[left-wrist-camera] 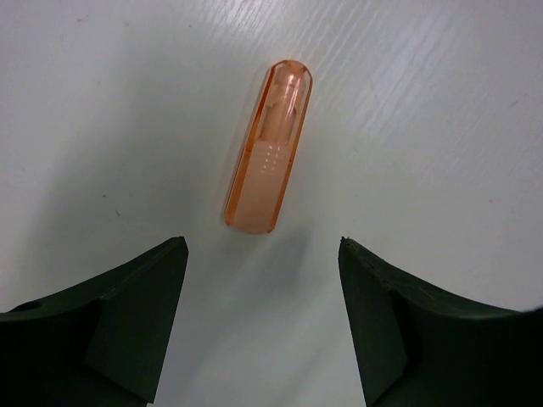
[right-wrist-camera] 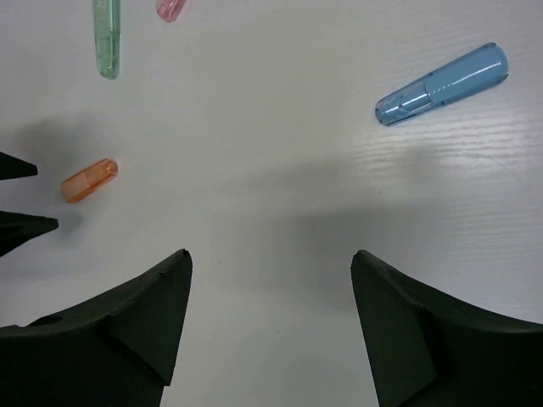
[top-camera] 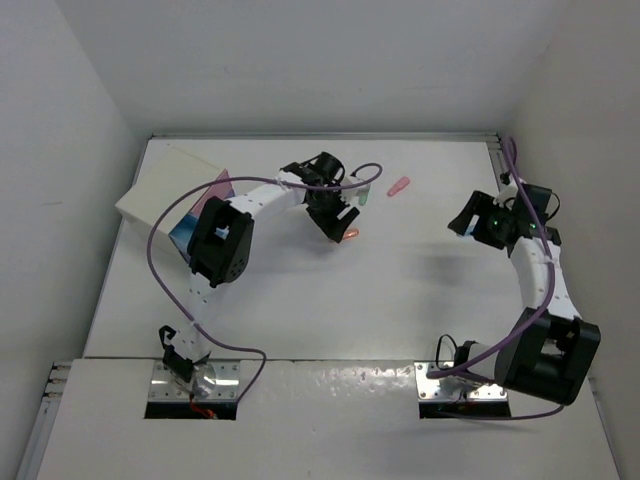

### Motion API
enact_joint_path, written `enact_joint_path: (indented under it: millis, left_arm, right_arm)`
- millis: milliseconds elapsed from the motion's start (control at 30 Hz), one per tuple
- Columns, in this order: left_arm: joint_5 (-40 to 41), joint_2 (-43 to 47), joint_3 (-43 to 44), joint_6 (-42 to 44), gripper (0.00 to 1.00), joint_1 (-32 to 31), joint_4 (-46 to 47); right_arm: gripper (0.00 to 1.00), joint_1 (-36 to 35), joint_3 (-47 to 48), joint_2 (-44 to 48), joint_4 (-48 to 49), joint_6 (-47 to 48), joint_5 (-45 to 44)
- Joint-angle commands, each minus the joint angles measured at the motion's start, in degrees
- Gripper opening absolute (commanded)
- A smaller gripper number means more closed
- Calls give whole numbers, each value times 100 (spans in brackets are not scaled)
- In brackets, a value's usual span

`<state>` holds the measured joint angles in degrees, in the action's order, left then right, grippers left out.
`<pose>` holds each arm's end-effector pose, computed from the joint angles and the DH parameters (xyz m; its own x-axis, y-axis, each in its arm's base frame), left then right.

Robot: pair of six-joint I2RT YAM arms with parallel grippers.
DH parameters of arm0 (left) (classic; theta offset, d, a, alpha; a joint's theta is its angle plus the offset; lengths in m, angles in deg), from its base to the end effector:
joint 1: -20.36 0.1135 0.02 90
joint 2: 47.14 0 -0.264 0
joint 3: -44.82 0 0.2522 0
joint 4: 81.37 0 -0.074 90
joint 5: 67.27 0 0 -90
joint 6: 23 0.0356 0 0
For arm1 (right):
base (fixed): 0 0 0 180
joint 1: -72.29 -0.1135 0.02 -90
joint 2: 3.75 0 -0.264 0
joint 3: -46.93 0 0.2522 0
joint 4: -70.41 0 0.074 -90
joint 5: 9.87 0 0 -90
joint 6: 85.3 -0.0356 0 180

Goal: Sort the stationery into containers
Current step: Pick up the stationery from the center of the board.

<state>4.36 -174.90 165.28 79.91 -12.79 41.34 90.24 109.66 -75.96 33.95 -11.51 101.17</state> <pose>0.3941 -0.2708 0.1928 -0.5959 0.6425 -0.4818 0.7852 0.5921 -0.1816 0.2538 -0.0688 0.2463 -0.6425 0.4820 -0.5957 0.2390 0.8647 0.4419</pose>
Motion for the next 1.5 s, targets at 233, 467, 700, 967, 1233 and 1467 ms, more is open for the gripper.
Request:
enact_joint_path:
  millis: [233,467,700,967,1233,1467]
  left_arm:
    - [220,-477,563,-288,78,-218,441]
    - [474,-688,660,-350,73,-394,679]
    - [782,-715,493,-385,58,-544,714]
    - [1327,-486,-210,-377,37,-561,767]
    - [793,777,-1272,-587,25,-220,1416]
    - [-1051,3054,-1661,34,18,729,1067]
  right_arm:
    - [75,173,-54,286,-103,30,225]
    - [74,173,-81,373,-165,3,287]
    - [74,191,-125,470,-165,12,243]
    - [74,182,-125,567,-182,4,243]
    - [73,147,-116,708,-147,-84,304]
    - [72,-407,-300,682,186,-260,199]
